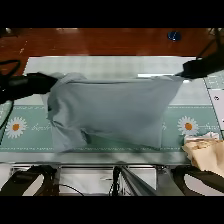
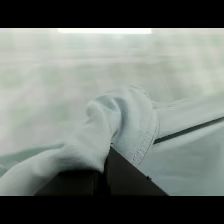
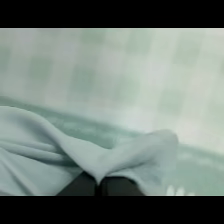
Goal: Fold the shirts.
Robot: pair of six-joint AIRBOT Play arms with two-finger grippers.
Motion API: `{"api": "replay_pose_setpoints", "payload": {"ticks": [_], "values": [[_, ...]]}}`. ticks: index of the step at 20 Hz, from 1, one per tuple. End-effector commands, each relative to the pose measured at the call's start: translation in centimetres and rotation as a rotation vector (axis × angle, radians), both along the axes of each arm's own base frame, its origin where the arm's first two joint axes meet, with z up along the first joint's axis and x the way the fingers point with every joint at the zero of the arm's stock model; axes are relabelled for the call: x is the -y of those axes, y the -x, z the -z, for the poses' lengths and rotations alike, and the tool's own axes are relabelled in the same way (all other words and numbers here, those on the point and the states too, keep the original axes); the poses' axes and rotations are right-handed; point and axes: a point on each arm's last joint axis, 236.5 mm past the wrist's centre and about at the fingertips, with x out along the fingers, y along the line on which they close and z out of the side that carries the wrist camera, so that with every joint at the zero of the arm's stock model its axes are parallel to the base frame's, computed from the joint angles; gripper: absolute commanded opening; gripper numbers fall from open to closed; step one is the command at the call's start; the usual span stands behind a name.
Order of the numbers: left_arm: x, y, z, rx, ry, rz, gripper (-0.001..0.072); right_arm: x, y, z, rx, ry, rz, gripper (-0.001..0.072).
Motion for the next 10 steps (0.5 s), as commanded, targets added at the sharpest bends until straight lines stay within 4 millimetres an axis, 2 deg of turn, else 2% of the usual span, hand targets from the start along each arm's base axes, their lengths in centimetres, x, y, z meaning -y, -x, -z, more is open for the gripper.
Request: {"api": "replay_pose_setpoints", "payload": {"ticks": [1,4,6,9,10], "values": [[-1.0,-6.3,5.1,0.048,-0.112,-0.005,0.0029,-0.9,-7.1,3.4,0.129,0.056,-0.008,0.0022],[-1.9,-9.8,8.3,0.039,-0.118,-0.068,0.0029,-1.0,-9.9,5.4,0.165,0.045,0.014,0.0023],[-2.4,-11.5,9.9,0.044,-0.124,-0.104,0.0030,-1.1,-11.1,6.9,0.166,0.045,0.017,0.0023],[-2.7,-13.0,12.4,0.010,-0.096,-0.153,0.0030,-1.4,-11.7,10.4,0.104,0.032,0.034,0.0025],[-2.5,-13.1,13.7,-0.023,-0.081,-0.156,0.0030,-1.8,-11.5,11.9,0.062,0.007,0.045,0.0047]]}}
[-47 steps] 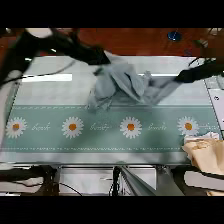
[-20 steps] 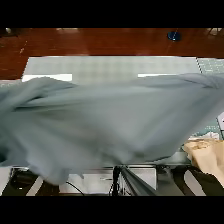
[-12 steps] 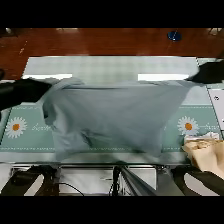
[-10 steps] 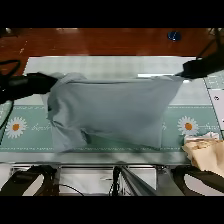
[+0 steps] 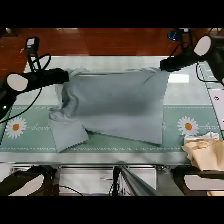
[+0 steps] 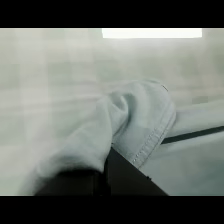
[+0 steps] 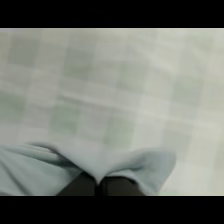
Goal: Fold the shirts.
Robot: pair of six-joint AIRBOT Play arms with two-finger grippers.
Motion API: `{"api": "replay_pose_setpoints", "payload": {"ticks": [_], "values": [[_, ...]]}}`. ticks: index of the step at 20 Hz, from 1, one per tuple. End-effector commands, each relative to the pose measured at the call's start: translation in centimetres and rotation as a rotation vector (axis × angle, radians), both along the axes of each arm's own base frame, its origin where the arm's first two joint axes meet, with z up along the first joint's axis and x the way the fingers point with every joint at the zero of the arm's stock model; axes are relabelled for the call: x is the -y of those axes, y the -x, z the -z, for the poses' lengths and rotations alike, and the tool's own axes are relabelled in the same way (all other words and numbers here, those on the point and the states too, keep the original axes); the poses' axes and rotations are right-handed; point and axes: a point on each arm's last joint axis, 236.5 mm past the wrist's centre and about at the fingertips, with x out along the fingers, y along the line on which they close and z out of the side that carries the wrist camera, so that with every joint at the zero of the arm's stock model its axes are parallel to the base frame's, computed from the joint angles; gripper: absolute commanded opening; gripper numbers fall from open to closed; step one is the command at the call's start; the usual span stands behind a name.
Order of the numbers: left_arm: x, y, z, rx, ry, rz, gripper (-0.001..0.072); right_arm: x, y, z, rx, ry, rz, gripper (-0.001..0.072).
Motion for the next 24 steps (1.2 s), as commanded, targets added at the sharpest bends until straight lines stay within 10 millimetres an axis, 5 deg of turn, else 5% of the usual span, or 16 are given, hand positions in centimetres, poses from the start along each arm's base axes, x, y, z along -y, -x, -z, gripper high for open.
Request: {"api": "replay_pose_setpoints", "payload": {"ticks": [1,2,3,5,7,10,13,15,17,24], "values": [[-0.1,-1.6,4.0,-0.054,0.031,-0.048,0.0031,-1.4,-0.7,4.5,-0.079,-0.068,0.032,0.0098],[0.1,-1.6,5.3,-0.085,0.033,-0.045,0.0041,-2.1,-0.3,5.9,-0.125,-0.104,0.035,0.0140],[0.3,-1.5,6.3,-0.107,0.030,-0.042,0.0150,-2.8,0.1,7.1,-0.167,-0.134,0.037,0.0211],[0.0,-1.6,6.7,-0.116,0.029,-0.048,0.0610,-3.5,0.6,7.8,-0.203,-0.163,0.038,0.0374],[-2.0,-2.2,4.5,-0.088,0.039,-0.078,0.0629,-3.1,1.1,6.2,-0.199,-0.145,0.022,0.0431],[-8.7,-0.8,0.9,-0.114,-0.021,-0.127,0.0617,1.2,3.2,1.8,-0.186,0.024,0.017,0.0432],[-15.2,6.4,4.8,-0.428,0.013,-0.233,0.0616,7.4,7.4,-0.5,-0.276,0.201,0.092,0.0430],[-16.2,11.4,7.8,-0.589,0.073,-0.206,0.0616,9.3,9.3,0.0,-0.333,0.189,0.137,0.0407],[-15.6,14.8,9.5,-0.664,0.154,-0.135,0.0616,9.1,10.5,1.1,-0.362,0.111,0.122,0.0405],[-15.9,16.8,10.9,-0.689,0.342,-0.142,0.0619,5.2,15.0,5.6,-0.514,-0.181,-0.003,0.0423]]}}
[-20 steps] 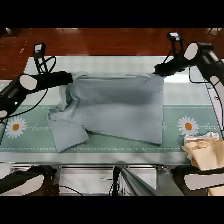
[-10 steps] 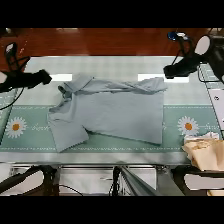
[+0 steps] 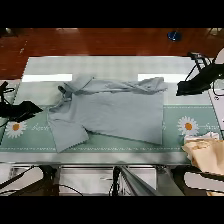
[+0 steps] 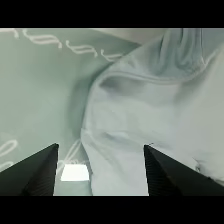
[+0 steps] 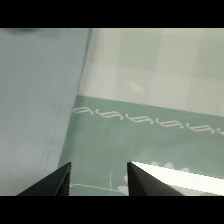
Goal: Fold the shirts.
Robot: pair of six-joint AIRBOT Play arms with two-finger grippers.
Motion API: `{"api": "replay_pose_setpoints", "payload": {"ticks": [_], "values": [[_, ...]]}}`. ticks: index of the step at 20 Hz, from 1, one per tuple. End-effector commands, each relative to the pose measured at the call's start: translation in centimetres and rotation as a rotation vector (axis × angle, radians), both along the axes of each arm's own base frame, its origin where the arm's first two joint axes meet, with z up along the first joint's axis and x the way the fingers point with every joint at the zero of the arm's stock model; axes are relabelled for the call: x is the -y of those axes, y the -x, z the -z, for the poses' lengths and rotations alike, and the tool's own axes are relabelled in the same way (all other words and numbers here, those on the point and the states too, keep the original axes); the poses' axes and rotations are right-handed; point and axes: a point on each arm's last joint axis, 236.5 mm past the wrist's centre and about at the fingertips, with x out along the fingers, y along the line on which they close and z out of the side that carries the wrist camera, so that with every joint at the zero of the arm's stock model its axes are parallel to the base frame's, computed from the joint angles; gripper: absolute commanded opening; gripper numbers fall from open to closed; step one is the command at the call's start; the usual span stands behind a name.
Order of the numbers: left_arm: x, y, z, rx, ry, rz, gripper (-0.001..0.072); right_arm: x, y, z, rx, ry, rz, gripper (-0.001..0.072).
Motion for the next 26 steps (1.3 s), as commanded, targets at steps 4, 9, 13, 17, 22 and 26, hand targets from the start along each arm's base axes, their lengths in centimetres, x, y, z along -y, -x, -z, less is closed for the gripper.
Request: {"api": "replay_pose_setpoints", "payload": {"ticks": [4,9,13,17,22,26], "values": [[1.8,1.9,2.7,-0.106,0.156,0.042,0.0619,-1.9,3.3,2.8,-0.099,-0.128,-0.035,0.0422],[2.1,0.3,5.1,-0.105,0.112,0.049,0.0619,-2.2,3.7,3.1,-0.112,-0.142,-0.035,0.0422],[5.2,-0.6,7.0,-0.121,0.085,0.145,0.0606,-3.1,3.5,2.8,-0.105,-0.182,-0.027,0.0422],[8.4,0.3,9.0,-0.200,0.117,0.225,0.0030,-3.6,4.1,2.4,-0.126,-0.202,-0.030,0.0420],[7.3,0.4,8.4,-0.197,0.126,0.194,0.0029,-1.8,6.3,0.4,-0.141,-0.194,0.018,0.0422],[5.9,0.8,7.7,-0.179,0.142,0.181,0.0029,-1.2,11.0,1.4,-0.155,-0.310,0.181,0.0490]]}}
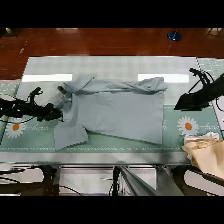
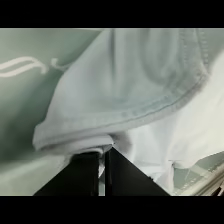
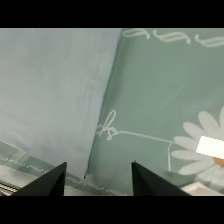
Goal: Fold the shirts.
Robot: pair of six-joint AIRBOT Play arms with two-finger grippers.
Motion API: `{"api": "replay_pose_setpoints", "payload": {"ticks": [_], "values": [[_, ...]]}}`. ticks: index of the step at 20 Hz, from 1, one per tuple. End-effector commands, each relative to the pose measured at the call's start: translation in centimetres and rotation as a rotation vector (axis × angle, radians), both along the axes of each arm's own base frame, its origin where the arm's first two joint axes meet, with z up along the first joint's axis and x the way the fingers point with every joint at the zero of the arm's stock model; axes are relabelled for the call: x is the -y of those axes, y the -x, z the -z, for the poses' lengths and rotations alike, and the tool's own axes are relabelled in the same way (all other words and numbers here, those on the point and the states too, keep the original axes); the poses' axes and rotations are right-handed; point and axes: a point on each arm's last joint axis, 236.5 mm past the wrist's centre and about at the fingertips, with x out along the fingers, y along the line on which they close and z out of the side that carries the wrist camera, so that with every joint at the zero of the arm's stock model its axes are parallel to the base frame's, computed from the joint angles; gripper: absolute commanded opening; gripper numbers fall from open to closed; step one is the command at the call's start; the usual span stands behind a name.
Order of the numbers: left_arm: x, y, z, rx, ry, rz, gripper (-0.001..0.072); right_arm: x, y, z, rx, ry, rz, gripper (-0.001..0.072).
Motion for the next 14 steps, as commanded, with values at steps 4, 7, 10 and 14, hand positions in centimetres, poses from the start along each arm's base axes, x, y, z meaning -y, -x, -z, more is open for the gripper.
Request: {"api": "replay_pose_setpoints", "payload": {"ticks": [4,7,10,14], "values": [[-2.2,0.7,-0.5,0.023,-0.032,0.014,0.0029,-1.2,8.5,5.0,-0.070,-0.080,0.190,0.0530],[-2.0,0.9,-0.9,0.023,-0.025,0.024,0.0030,-5.0,9.8,7.1,-0.078,-0.220,0.256,0.0530],[-1.4,1.5,-1.3,0.020,0.003,0.060,0.0030,-6.2,10.5,9.2,-0.084,-0.246,0.322,0.0530],[-1.2,1.8,-1.4,0.012,0.014,0.067,0.0030,-6.2,10.9,10.4,-0.082,-0.231,0.350,0.0527]]}}
